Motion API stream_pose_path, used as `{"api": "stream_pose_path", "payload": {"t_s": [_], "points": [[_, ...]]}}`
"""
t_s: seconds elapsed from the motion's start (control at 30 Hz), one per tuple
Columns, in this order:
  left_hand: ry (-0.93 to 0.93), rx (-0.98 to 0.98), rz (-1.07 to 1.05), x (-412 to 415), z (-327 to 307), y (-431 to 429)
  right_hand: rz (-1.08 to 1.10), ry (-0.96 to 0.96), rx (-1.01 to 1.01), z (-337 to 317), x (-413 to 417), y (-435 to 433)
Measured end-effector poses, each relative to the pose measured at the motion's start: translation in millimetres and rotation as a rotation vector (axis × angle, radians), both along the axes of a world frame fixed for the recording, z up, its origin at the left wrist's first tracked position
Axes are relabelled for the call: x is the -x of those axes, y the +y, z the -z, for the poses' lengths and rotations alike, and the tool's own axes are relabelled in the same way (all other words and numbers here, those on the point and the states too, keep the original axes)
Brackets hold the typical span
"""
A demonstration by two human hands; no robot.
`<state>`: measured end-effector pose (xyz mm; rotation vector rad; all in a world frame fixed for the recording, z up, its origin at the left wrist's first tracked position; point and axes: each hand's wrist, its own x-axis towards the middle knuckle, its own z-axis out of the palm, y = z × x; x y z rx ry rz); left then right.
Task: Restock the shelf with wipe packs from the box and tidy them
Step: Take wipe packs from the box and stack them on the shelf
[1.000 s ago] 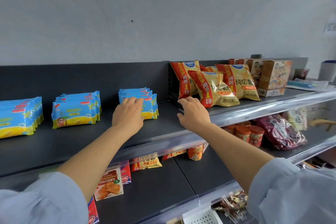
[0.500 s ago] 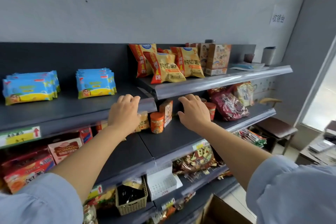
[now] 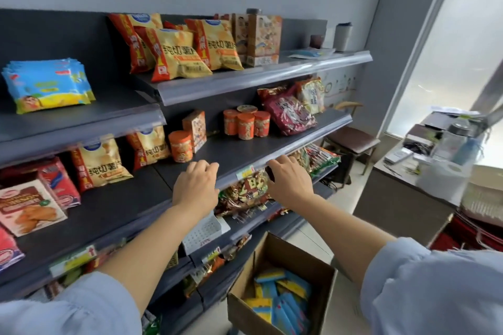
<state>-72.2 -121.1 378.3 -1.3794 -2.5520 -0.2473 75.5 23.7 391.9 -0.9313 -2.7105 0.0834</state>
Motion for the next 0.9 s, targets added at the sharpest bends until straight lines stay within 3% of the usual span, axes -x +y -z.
{"api": "stream_pose_path", "payload": {"t_s": [0.43, 0.9], "points": [[-0.155, 0.205, 0.229, -24, 111, 78, 0.161, -0.194, 0.151, 107, -43, 36], [-0.380, 0.498, 0.340, -66, 262, 116, 0.232, -0.385, 0.484, 262, -77, 49]]}}
